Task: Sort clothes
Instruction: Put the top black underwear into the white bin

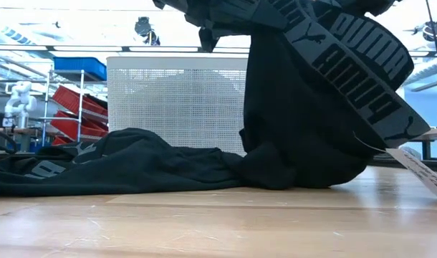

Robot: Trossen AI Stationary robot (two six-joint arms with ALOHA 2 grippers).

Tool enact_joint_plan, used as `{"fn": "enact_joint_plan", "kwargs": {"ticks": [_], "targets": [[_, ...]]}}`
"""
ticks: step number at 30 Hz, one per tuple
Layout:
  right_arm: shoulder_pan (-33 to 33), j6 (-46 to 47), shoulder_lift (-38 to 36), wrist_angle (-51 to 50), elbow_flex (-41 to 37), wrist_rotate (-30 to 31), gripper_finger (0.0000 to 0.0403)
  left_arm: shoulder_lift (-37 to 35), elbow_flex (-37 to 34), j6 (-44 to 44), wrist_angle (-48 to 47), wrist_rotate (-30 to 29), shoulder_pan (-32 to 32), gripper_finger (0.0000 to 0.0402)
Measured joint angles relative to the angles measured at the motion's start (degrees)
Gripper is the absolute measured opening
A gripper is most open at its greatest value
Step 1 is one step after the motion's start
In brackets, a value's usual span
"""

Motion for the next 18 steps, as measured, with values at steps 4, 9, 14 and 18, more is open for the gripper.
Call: {"fn": "enact_joint_plan", "kwargs": {"ticks": [4,9,14,18], "targets": [[-0.1,1.0,2.1,3.6,0.0,0.0,0.0081,0.0,0.0,0.0,1.4,0.1,0.0,0.0017],[-0.1,1.4,4.7,6.7,0.0,-4.0,0.0110,0.0,0.0,-0.1,1.0,0.6,0.0,0.0017],[0.0,1.9,5.8,6.8,0.0,-7.6,0.0124,0.0,0.0,0.0,0.9,0.6,0.1,0.0017],[0.0,2.6,6.4,7.9,0.0,-7.6,0.0126,0.0,0.0,-0.4,0.8,0.5,0.4,0.0017]]}}
